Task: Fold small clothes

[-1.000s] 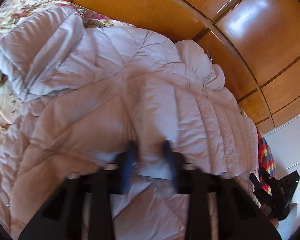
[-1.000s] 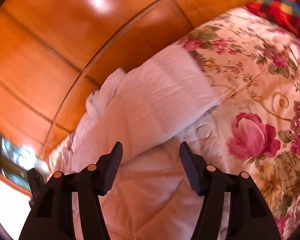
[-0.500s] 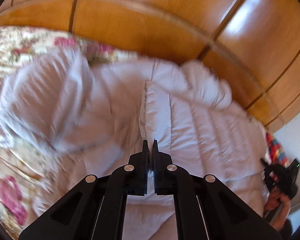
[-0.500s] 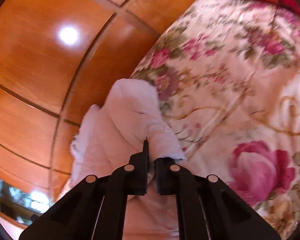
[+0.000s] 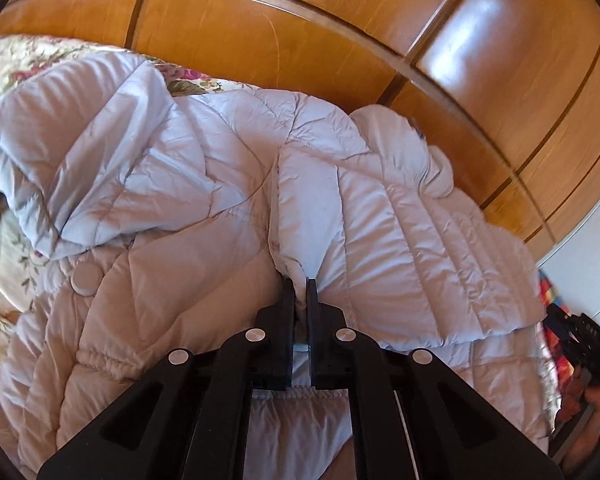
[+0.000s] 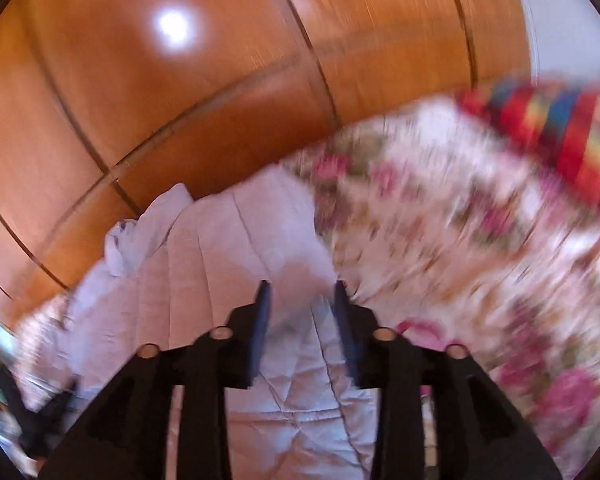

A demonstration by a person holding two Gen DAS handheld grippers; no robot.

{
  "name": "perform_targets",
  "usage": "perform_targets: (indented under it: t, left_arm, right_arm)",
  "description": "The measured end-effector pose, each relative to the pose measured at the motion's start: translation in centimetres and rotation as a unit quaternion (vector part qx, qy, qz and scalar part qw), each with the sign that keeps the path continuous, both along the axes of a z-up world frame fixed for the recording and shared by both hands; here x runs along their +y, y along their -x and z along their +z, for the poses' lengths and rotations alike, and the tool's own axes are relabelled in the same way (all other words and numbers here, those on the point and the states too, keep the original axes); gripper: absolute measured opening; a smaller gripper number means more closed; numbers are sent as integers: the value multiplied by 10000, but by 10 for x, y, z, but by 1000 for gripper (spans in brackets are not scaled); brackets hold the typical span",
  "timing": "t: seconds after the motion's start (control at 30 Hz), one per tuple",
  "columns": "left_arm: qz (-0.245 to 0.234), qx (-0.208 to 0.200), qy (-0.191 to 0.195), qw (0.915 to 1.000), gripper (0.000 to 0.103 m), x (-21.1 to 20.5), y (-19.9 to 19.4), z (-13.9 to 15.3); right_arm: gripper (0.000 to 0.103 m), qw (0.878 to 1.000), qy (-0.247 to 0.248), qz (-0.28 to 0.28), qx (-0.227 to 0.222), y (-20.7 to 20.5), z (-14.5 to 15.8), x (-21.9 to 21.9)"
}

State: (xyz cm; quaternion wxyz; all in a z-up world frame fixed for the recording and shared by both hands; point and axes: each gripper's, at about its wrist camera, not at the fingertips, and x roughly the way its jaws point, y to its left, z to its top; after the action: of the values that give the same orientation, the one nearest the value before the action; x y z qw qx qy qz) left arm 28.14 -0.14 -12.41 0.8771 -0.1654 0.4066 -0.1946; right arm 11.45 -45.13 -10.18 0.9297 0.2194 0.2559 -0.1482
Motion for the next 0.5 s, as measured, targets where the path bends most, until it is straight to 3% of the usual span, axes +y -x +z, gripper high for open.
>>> perform_targets:
  t: [0.13,0.17,0.33,0.4,0.5]
  left_arm:
    - [34,-134,27,9999,5,-2,3,3]
    - [32,-125,12,9999,5,-3,2,3]
    - [-46,-208,2,9998,17,-5,5,5]
    - [-56,-200,-98,9997,17,-10,4,4]
    - [-92,-134,-167,9997,18,-13,1,1]
  right_arm:
    - [40,9950,882,-144,-438,-4,28,24]
    - [40,9949,884,8,-486,-14,30,28]
    - [38,9960,691,508,237,-88,1,25]
    - [36,9954,627,457,559,-106,-20,17]
    - [29,9965,368,237,706,-113,-37,1]
